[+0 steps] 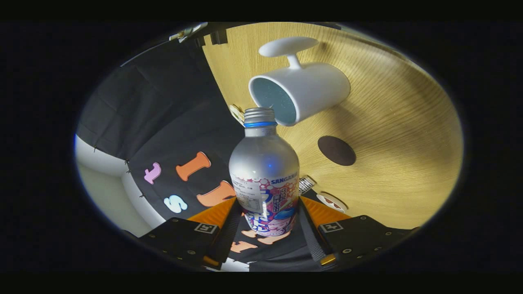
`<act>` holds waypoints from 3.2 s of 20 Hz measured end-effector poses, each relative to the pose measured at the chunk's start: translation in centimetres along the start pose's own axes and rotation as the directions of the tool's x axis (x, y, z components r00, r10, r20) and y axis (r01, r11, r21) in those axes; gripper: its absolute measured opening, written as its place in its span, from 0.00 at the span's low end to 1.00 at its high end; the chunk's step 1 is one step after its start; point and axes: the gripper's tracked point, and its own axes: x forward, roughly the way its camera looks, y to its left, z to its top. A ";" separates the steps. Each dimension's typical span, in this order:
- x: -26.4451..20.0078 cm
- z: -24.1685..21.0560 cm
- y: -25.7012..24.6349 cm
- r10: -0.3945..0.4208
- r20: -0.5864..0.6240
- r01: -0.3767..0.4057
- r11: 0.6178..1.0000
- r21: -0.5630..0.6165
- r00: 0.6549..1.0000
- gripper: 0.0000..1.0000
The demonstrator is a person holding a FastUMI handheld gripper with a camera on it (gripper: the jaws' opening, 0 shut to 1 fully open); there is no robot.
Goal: Take the bottle from table, then pour the juice into the cup, finally place the bottle on the coaster
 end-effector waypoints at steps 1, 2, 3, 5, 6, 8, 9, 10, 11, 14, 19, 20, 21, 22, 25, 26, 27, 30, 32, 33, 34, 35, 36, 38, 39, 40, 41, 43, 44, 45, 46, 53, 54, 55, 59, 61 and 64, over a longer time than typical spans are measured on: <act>0.1 0.0 0.0 -0.002 0.001 0.002 1.000 0.004 1.000 0.75; 0.1 0.1 0.0 -0.005 0.002 0.005 1.000 0.008 1.000 0.76; 0.1 0.2 0.0 -0.007 0.003 0.007 1.000 0.013 1.000 0.75; 0.2 0.1 0.1 -0.009 0.002 0.009 1.000 0.027 1.000 0.76; 0.2 0.0 0.2 -0.011 0.003 0.011 0.999 0.033 1.000 0.76; 0.4 0.1 0.7 -0.002 0.001 0.002 0.999 0.051 1.000 0.76; 0.5 0.2 0.9 0.005 0.002 -0.005 0.998 0.063 1.000 0.76; 0.3 0.2 0.8 0.006 0.004 -0.006 0.998 0.063 1.000 0.76; 0.3 0.4 0.7 0.005 0.005 -0.006 0.998 0.064 1.000 0.76; 0.1 0.3 1.2 0.013 0.001 -0.013 0.996 0.093 1.000 0.76; 0.0 0.4 1.7 0.025 0.001 -0.025 0.990 0.139 1.000 0.76; -0.2 0.4 1.9 0.034 0.000 -0.033 0.988 0.151 0.999 0.76; -0.2 0.4 2.1 0.044 -0.001 -0.043 0.986 0.164 0.999 0.76; -0.3 0.4 2.2 0.048 0.001 -0.047 0.984 0.171 0.999 0.76; -0.2 0.6 2.3 0.051 0.008 -0.051 0.980 0.193 0.999 0.76; -0.3 0.6 2.5 0.059 0.009 -0.060 0.976 0.208 0.998 0.76; -0.3 0.8 2.5 0.061 0.013 -0.063 0.974 0.216 0.998 0.76; -0.2 0.9 2.4 0.051 0.019 -0.054 0.976 0.211 0.999 0.76; 0.0 0.7 2.6 0.056 0.014 -0.058 0.975 0.212 0.998 0.76; 0.0 0.7 2.5 0.052 0.014 -0.054 0.977 0.208 0.999 0.76; 0.0 0.8 2.5 0.045 0.015 -0.048 0.979 0.200 0.999 0.76; 0.0 0.9 2.4 0.044 0.018 -0.047 0.980 0.194 0.999 0.76; 0.1 0.8 2.5 0.046 0.020 -0.049 0.980 0.194 0.999 0.76; -0.1 1.0 2.5 0.050 0.023 -0.054 0.978 0.200 0.998 0.76; -0.1 1.1 2.5 0.050 0.027 -0.054 0.978 0.203 0.998 0.76; -0.1 1.2 2.6 0.051 0.028 -0.056 0.977 0.206 0.998 0.76; -0.1 1.2 2.6 0.055 0.027 -0.060 0.976 0.208 0.998 0.76; -0.1 1.1 2.6 0.057 0.028 -0.061 0.977 0.203 0.998 0.76; -0.1 1.0 2.5 0.053 0.025 -0.057 0.978 0.199 0.998 0.76; -0.1 1.0 2.6 0.054 0.026 -0.058 0.978 0.198 0.998 0.76; 0.0 0.9 2.6 0.053 0.024 -0.056 0.980 0.190 0.998 0.76; 0.5 0.8 -0.1 -0.013 0.058 0.018 0.996 -0.090 0.998 0.76; 0.6 0.7 -1.2 -0.044 0.064 0.054 0.985 -0.162 0.997 0.76; 0.6 0.8 -1.7 -0.053 0.073 0.068 0.973 -0.220 0.996 0.76; 1.2 -0.1 -1.7 -0.030 0.079 0.063 0.891 -0.450 0.996 0.76; 1.2 -0.2 -2.2 -0.018 0.098 0.072 0.808 -0.584 0.995 0.75; 1.2 0.6 -2.3 0.011 0.148 0.109 0.622 -0.776 0.989 0.75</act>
